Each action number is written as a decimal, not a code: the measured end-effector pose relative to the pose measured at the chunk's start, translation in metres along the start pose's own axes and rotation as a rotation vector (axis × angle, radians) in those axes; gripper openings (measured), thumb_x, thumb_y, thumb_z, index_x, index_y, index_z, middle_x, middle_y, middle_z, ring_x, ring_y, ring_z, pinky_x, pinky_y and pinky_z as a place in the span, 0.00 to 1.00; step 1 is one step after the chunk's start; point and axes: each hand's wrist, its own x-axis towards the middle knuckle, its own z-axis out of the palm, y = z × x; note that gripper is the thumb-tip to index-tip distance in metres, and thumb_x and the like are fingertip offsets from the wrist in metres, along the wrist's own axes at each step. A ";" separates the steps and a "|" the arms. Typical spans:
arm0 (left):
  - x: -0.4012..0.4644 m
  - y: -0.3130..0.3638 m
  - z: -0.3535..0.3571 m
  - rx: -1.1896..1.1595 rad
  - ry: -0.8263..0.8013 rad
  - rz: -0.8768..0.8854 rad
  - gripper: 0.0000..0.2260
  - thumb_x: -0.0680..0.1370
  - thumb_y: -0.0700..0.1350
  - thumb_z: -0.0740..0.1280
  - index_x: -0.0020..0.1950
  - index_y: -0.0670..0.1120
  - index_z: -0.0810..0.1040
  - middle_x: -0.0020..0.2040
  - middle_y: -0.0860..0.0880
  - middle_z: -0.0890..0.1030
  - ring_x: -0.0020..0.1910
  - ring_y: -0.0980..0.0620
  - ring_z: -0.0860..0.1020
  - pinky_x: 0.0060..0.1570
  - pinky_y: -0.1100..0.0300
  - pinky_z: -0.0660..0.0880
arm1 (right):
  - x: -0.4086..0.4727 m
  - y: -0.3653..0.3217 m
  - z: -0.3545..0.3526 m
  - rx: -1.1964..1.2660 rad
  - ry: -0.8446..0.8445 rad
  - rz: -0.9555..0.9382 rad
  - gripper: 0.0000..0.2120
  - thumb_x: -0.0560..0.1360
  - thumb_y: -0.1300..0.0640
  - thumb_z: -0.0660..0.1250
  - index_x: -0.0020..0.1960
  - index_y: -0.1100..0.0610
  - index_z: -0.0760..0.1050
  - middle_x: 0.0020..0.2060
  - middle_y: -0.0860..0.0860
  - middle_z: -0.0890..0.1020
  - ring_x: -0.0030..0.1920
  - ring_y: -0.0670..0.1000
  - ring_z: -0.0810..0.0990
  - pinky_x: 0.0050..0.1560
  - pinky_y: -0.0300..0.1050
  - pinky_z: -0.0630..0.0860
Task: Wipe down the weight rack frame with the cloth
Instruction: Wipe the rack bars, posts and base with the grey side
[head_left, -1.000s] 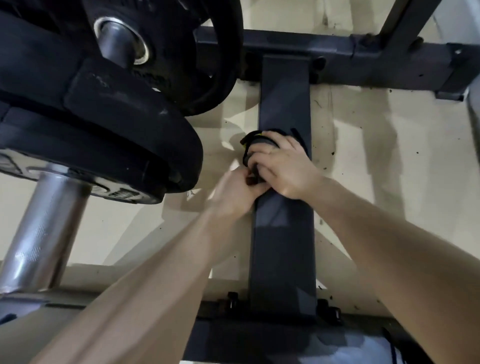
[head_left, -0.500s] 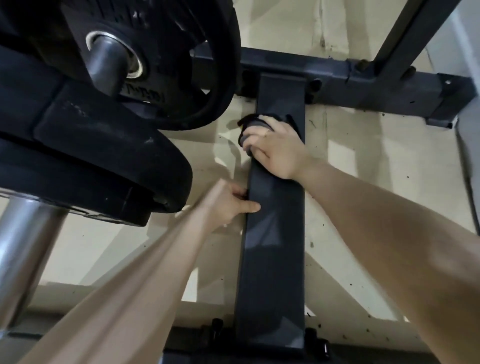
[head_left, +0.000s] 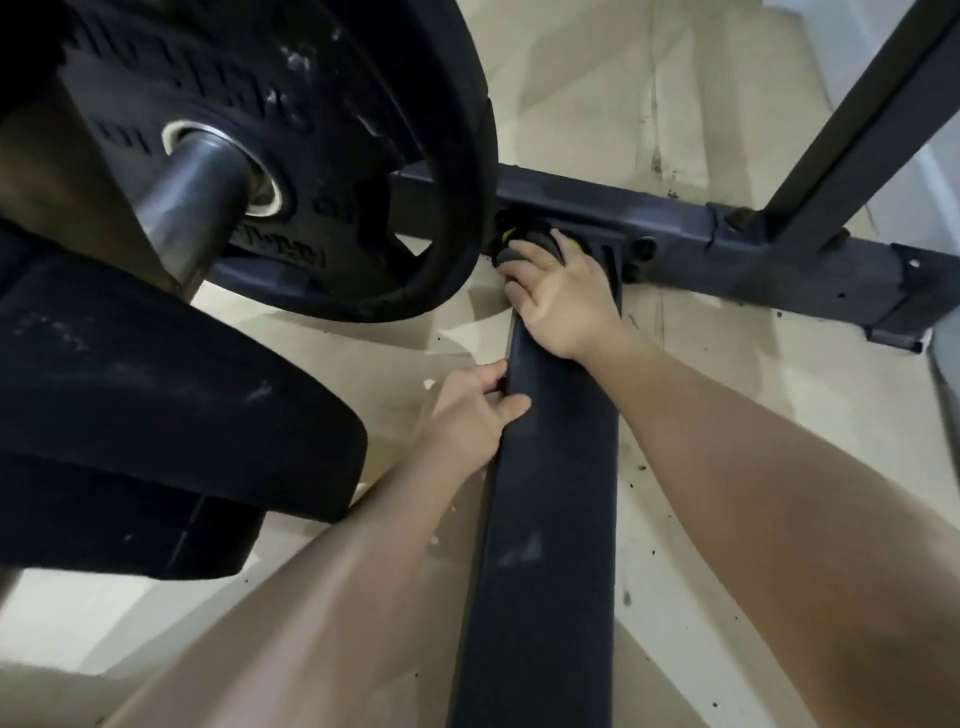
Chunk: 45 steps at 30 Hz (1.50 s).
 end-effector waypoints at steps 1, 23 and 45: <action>0.002 0.001 0.000 -0.021 -0.009 -0.018 0.26 0.72 0.42 0.72 0.69 0.46 0.72 0.62 0.47 0.78 0.59 0.50 0.78 0.63 0.49 0.72 | -0.008 0.000 0.001 0.035 0.007 -0.023 0.20 0.82 0.46 0.48 0.71 0.45 0.66 0.75 0.42 0.59 0.76 0.55 0.49 0.74 0.51 0.49; 0.003 -0.006 0.009 -0.225 0.078 -0.104 0.21 0.75 0.38 0.69 0.67 0.47 0.74 0.61 0.49 0.79 0.55 0.52 0.79 0.56 0.59 0.74 | -0.098 0.009 0.023 0.940 0.205 0.373 0.22 0.83 0.55 0.50 0.77 0.52 0.52 0.73 0.39 0.48 0.70 0.36 0.47 0.64 0.25 0.45; -0.123 -0.057 -0.024 0.091 -0.110 0.027 0.20 0.77 0.33 0.63 0.66 0.50 0.72 0.59 0.53 0.78 0.57 0.56 0.76 0.52 0.72 0.71 | -0.178 -0.044 0.017 0.620 0.156 0.312 0.23 0.82 0.60 0.51 0.77 0.56 0.52 0.77 0.49 0.52 0.76 0.52 0.51 0.70 0.33 0.43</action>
